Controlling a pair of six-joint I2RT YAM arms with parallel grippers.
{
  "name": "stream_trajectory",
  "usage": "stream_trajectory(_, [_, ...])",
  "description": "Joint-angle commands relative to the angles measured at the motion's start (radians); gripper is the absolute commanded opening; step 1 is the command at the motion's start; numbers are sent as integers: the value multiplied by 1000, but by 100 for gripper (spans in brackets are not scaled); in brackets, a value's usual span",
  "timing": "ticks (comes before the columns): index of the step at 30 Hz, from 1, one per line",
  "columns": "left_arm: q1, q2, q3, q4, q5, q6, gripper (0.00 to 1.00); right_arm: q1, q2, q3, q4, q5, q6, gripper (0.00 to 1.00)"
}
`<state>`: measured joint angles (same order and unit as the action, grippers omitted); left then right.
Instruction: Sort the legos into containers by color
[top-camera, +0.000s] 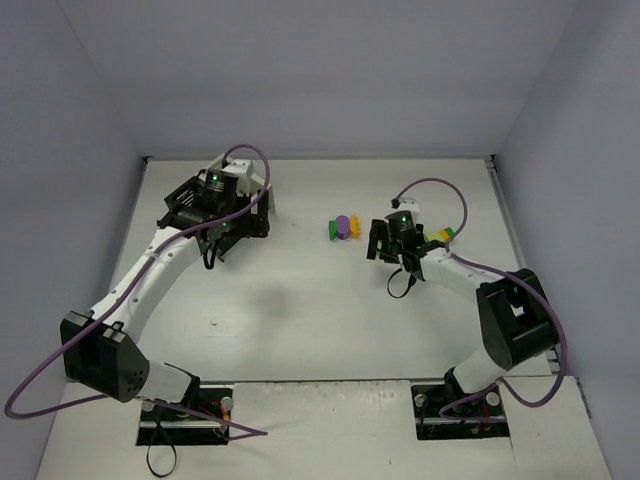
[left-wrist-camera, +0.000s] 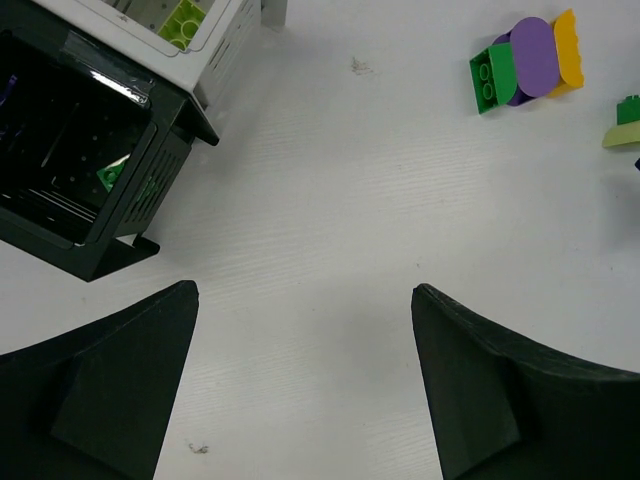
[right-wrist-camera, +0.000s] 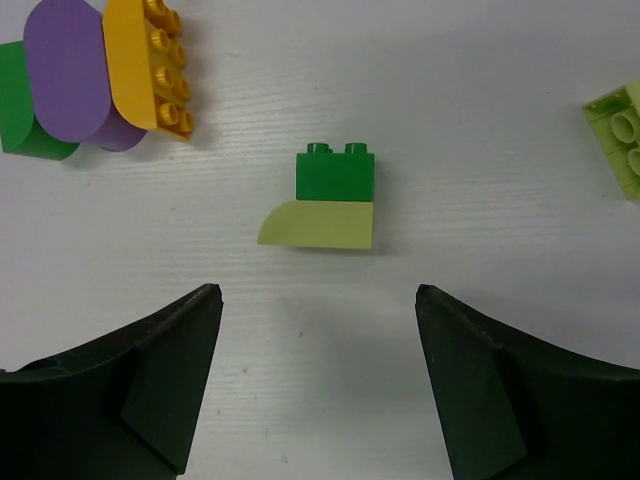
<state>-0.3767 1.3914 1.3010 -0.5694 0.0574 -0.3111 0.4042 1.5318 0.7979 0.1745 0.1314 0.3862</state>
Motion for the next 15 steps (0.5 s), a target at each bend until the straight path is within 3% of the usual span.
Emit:
stream_trajectory(1, [-14,-26,15,55,-24,-20,81,-5,54,75,22,51,36,75])
stream_trajectory(15, [-28,-2,23,45,-48,-22,81,-2,218,145,26,126,33,70])
